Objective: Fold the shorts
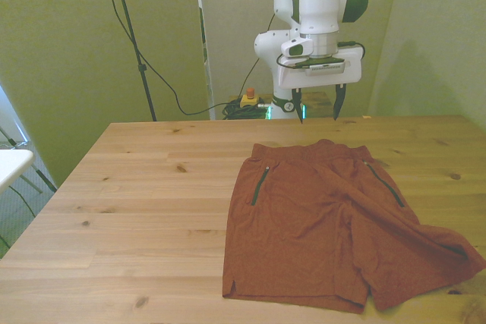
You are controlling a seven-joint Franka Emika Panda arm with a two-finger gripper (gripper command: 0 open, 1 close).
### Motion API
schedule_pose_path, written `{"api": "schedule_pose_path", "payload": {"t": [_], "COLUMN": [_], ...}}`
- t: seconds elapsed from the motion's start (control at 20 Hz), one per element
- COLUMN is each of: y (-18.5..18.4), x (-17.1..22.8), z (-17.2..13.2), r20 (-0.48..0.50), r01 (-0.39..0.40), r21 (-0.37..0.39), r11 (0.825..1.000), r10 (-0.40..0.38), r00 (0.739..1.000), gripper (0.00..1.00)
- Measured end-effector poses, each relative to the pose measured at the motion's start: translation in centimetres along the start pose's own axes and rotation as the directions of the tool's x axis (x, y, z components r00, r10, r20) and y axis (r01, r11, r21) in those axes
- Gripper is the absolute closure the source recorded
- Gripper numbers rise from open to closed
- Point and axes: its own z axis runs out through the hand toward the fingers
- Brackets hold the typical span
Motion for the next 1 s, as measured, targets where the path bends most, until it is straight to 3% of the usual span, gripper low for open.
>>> {"api": "schedule_pose_path", "payload": {"t": [0.1, 0.25, 0.55, 0.75, 1.0], "y": [-0.1, -1.9, -7.8, -9.8, -12.5], "x": [0.1, -1.2, -7.8, -9.4, -12.3], "z": [0.1, 0.5, 2.6, 4.5, 7.1], "r20": [-0.019, -0.129, -0.311, -0.359, -0.362], "r01": [-0.003, 0.036, 0.135, 0.178, 0.235], "r21": [-0.003, -0.075, -0.23, -0.285, -0.31], "r11": [1.0, 0.997, 0.964, 0.942, 0.921], "r10": [0.003, -0.045, -0.204, -0.277, -0.343], "r00": [1.0, 0.991, 0.928, 0.891, 0.867], "gripper": [0.0, 0.0, 0.0, 0.0, 0.0]}}
